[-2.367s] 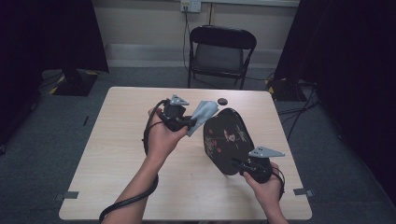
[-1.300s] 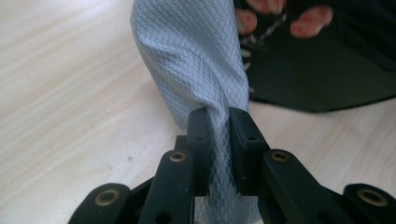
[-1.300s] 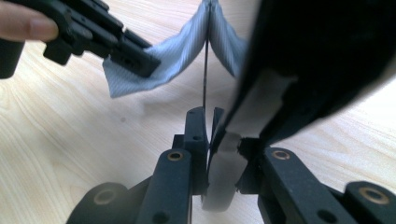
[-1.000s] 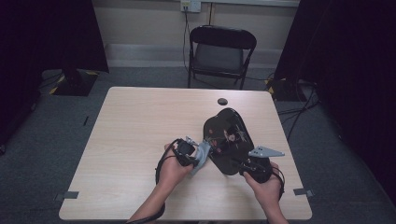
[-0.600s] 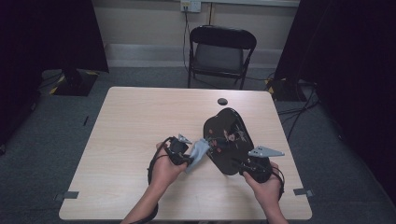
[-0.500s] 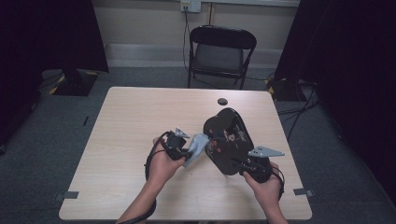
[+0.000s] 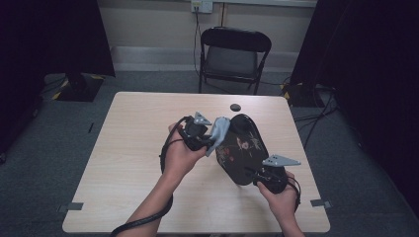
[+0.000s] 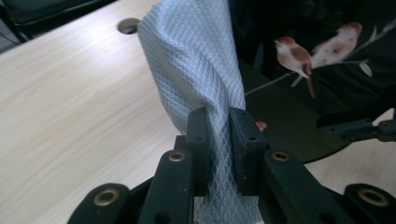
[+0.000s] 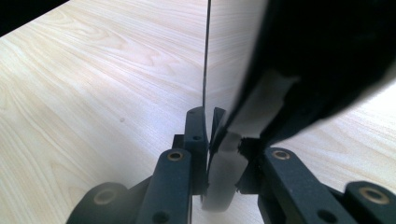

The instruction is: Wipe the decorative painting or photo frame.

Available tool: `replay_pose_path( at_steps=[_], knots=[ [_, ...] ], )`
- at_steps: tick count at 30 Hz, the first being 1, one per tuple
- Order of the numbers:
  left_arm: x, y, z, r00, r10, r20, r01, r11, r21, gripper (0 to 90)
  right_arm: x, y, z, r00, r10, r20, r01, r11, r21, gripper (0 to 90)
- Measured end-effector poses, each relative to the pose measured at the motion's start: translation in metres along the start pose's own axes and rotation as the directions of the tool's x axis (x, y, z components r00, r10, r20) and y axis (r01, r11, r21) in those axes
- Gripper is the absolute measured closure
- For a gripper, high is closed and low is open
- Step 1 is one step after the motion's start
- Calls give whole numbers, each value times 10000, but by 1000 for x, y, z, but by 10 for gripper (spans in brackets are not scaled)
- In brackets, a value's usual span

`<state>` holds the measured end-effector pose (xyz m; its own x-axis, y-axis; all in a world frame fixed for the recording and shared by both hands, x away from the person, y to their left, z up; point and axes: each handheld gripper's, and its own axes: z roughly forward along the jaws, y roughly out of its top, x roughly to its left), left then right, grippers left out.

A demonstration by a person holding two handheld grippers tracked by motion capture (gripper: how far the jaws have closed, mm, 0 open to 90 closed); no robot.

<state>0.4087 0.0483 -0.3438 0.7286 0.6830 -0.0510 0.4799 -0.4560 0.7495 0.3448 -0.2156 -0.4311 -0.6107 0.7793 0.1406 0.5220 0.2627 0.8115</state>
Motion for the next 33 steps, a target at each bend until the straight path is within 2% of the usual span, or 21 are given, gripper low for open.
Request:
replay_pose_path(
  at_steps=[7,18,25,29,33],
  knots=[
    [-4,-14,18,9997,160,203,-171,9984,530,794,1,0,0,10000,-5,20,5,10000,41,784],
    [-2,-44,41,9993,-211,322,177,9947,1015,794,0,0,0,10000,-14,-2,14,10000,26,784],
    [-1,-63,55,9988,-305,396,242,9881,1522,795,0,1,0,10000,5,4,-5,10000,64,783],
    [-1,-77,65,9981,-497,353,427,9833,1772,795,1,1,0,10000,-11,20,11,10000,74,783],
    [0,-84,68,9975,-582,394,493,9791,1971,795,1,1,0,10000,-13,18,13,10000,81,784]
  ],
)
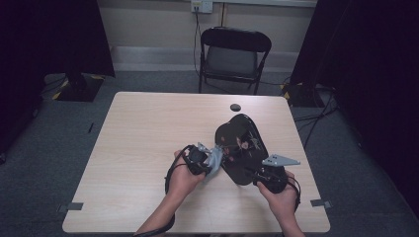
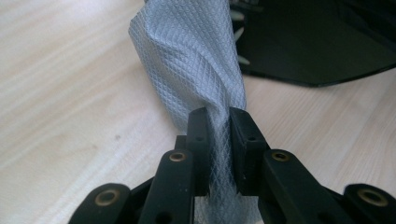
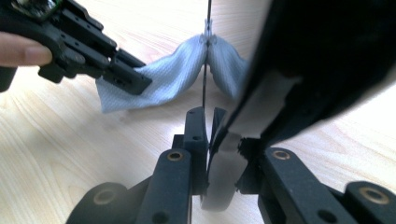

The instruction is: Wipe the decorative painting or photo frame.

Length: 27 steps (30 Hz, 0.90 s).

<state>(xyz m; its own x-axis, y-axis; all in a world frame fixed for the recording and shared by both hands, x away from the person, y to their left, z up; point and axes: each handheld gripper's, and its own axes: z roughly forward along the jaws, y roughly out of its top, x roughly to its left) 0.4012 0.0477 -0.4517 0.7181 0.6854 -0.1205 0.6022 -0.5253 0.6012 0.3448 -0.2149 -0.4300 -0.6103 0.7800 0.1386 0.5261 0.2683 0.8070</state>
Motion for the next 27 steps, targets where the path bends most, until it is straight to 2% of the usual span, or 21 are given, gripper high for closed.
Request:
replay_pose_path(
  at_steps=[8,14,19,23,27],
  knots=[
    [1,-15,2,9998,8,179,-15,9992,388,795,-1,-1,0,10000,66,-48,-66,10000,-29,784],
    [3,-19,-8,9999,-93,141,90,9997,208,794,-1,-1,0,10000,21,-32,-21,10000,-39,784],
    [9,-7,-34,9999,-133,-80,130,9993,-348,794,0,-1,0,10000,9,-5,-9,10000,-28,784],
    [8,9,-55,9997,109,-201,-121,9979,-643,794,-1,-1,0,10000,-20,-19,20,10000,-59,784],
    [9,29,-79,9998,124,-168,-139,9954,-952,794,0,0,0,10000,-6,15,6,10000,-9,784]
  ],
)
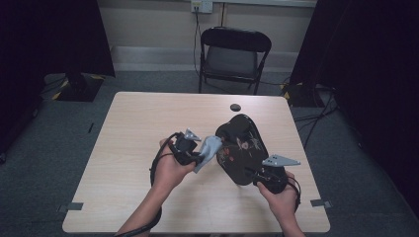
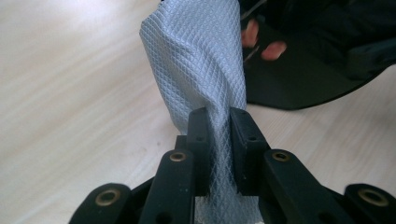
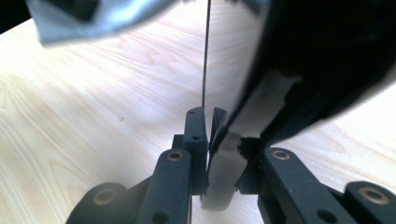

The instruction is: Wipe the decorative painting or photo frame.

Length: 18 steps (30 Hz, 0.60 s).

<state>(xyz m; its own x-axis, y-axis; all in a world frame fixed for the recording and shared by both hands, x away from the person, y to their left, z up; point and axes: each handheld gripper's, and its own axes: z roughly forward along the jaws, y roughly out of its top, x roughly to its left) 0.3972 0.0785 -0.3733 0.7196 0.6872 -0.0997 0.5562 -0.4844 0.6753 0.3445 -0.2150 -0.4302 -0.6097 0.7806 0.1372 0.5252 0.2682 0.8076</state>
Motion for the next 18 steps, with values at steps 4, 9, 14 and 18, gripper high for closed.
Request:
replay_pose_path(
  at_steps=[4,9,14,18],
  knots=[
    [-1,20,-16,9998,173,-40,-174,9990,-405,794,0,0,0,10000,-19,12,19,10000,21,784],
    [-9,44,-27,9977,677,-57,-680,9963,-525,794,1,0,0,10000,-75,31,75,10000,15,783],
    [-15,57,-26,9957,921,82,-916,9944,-520,794,1,1,0,10000,-62,37,62,10000,27,783],
    [-18,57,-17,9935,1126,188,-1119,9931,-363,796,0,1,0,9999,-109,35,109,9999,48,783]
  ],
)
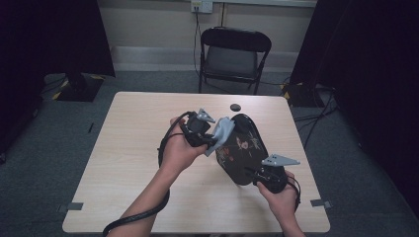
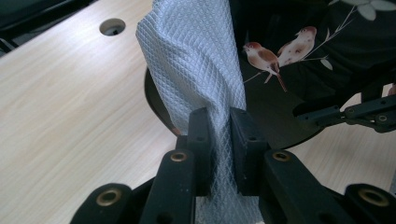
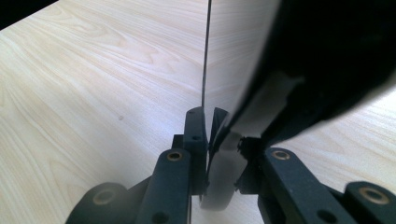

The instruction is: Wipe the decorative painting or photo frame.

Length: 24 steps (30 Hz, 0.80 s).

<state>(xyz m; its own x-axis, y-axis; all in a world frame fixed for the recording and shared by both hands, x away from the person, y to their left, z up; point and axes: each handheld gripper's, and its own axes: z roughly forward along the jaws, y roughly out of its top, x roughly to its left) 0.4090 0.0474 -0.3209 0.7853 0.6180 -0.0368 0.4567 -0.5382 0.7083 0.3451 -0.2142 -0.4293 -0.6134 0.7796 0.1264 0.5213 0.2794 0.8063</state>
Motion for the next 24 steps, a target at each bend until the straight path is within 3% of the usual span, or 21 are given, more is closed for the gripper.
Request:
replay_pose_path(
  at_steps=[4,6,9,13,18,24],
  knots=[
    [-3,-4,11,9996,82,261,-84,9999,87,796,0,0,0,10000,14,-3,-14,10000,-8,783],
    [-3,-9,16,9998,72,202,-75,9999,132,796,0,0,0,10000,8,-4,-8,10000,-14,783],
    [-3,-20,28,9995,-50,327,35,9990,448,796,0,0,0,10000,-15,3,15,10000,8,783],
    [-2,-30,36,9981,-302,531,277,9985,474,796,0,0,0,10000,-14,-3,14,10000,4,783],
    [-1,-48,49,9973,-501,532,462,9964,714,796,0,0,0,10000,-2,9,2,10000,12,782],
    [-5,-66,64,9981,-360,503,308,9944,1009,796,0,0,0,10000,-16,8,16,10000,-9,782]
  ],
)
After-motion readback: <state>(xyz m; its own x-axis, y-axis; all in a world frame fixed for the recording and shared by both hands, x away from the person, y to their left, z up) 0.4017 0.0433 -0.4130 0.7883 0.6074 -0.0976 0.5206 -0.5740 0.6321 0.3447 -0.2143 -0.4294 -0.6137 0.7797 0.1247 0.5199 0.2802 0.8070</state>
